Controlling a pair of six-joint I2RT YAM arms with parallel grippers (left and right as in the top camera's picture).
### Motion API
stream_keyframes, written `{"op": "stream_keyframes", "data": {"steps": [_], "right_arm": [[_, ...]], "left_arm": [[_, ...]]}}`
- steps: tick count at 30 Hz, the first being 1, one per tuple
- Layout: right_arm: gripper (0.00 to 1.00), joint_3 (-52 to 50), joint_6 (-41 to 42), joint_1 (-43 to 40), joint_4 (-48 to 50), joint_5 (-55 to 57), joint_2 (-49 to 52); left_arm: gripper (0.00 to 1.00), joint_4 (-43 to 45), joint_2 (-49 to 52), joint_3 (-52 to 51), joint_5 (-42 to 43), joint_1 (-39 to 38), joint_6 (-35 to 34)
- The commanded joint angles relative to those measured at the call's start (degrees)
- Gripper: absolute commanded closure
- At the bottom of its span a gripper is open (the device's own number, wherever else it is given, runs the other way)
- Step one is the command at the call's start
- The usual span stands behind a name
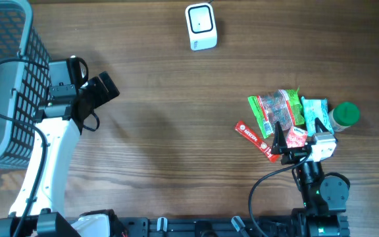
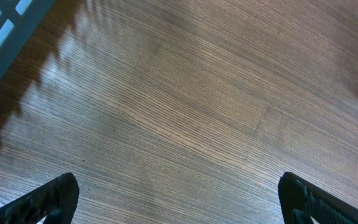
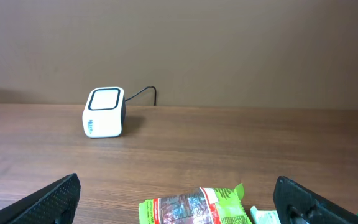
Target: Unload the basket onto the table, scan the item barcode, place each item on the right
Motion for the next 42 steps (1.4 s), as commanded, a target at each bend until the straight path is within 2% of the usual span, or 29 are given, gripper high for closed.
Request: {"op": "stream_keyframes", "data": {"steps": [1,10,27,35,42], "right_arm": [[0.00,0.0,-1.0,-0.3,0.3,-0.9,-0.6],[0.00,0.0,-1.0,-0.3,0.3,-0.9,-0.6],[0.00,0.0,-1.0,-0.3,0.3,-0.9,-0.6],[0.00,0.0,-1.0,-0.3,0.3,-0.9,-0.6],[0.00,0.0,-1.0,-0.3,0.3,-0.9,-0.5]], "left_arm": [[0.00,0.0,0.0,0.0,-0.6,0.0,0.8],[0.00,-0.1,-6.1,0.0,-0.6,0.0,0.8],[0.00,-0.5,-35.5,0.0,-0.6,0.0,0.8],[0.00,-3.9,-46.4,-0.1,-0.6,-1.7,0.8],[0.00,-12.2,-58.7,-1.0,-0.6,-4.3,0.7]]}}
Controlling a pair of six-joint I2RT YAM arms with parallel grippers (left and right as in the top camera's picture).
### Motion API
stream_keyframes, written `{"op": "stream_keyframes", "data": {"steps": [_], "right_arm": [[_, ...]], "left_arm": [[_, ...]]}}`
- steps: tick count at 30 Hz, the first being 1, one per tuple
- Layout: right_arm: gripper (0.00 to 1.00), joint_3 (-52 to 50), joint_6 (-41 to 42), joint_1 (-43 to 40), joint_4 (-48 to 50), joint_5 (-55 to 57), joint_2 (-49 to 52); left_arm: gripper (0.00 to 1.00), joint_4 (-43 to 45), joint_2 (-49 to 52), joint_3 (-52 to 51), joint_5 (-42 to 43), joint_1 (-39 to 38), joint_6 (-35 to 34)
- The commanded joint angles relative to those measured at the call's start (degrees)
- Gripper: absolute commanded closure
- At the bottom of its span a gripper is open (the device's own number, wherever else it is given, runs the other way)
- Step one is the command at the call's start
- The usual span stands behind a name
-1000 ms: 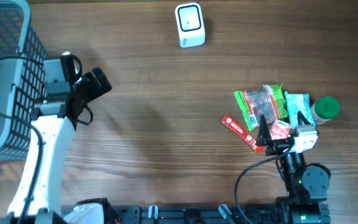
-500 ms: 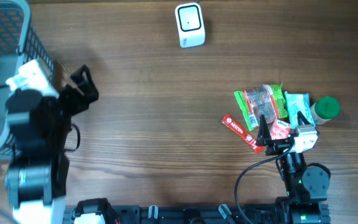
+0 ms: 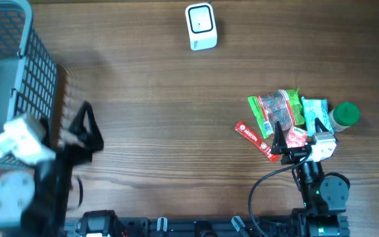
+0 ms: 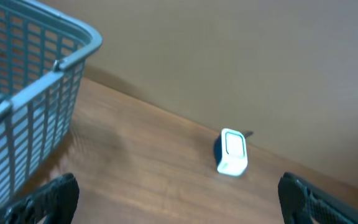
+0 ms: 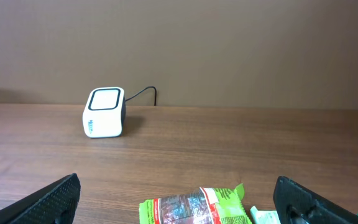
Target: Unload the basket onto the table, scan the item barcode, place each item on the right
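The white barcode scanner point(image 3: 201, 26) stands at the far middle of the table and also shows as the scanner point(image 4: 232, 152) and the scanner point(image 5: 106, 112) in both wrist views. A pile of items lies at the right: a green snack packet point(image 3: 276, 112), a red bar point(image 3: 254, 139), a teal packet point(image 3: 313, 108) and a green-capped bottle point(image 3: 345, 115). My right gripper point(image 3: 300, 135) stands open just before the pile, the green packet point(image 5: 197, 208) low between its fingers but not held. My left gripper point(image 3: 84, 131), blurred, is at the near left, open and empty point(image 4: 176, 186).
A grey mesh basket point(image 3: 5, 72) fills the far left corner and appears as the basket point(image 4: 30, 93) at the left of the left wrist view. A cable runs from the scanner toward the back wall. Bare wooden tabletop point(image 3: 163, 118) lies between the basket and the item pile.
My left arm has moved from beside the basket to the near left. Its camera looked down at the bare wood; it now looks across at the scanner and basket. The right arm has not moved.
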Motion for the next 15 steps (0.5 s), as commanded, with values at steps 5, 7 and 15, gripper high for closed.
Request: {"op": "stream_keyframes", "data": {"steps": [5,7,15], "right_arm": [[0.00,0.0,-1.0,-0.3,0.3,-0.8,-0.5],[0.00,0.0,-1.0,-0.3,0.3,-0.8,-0.5],[0.01,0.0,-1.0,-0.3,0.3,-0.8,-0.5]], "left_arm": [[0.00,-10.8,-12.9,-2.2,-0.6,-0.9,0.8],[0.00,-15.9,-15.1,-2.5,-0.6,-0.9,0.8],[0.00,-19.8,-22.6,-7.9,-4.1,-0.9,0.8]]}}
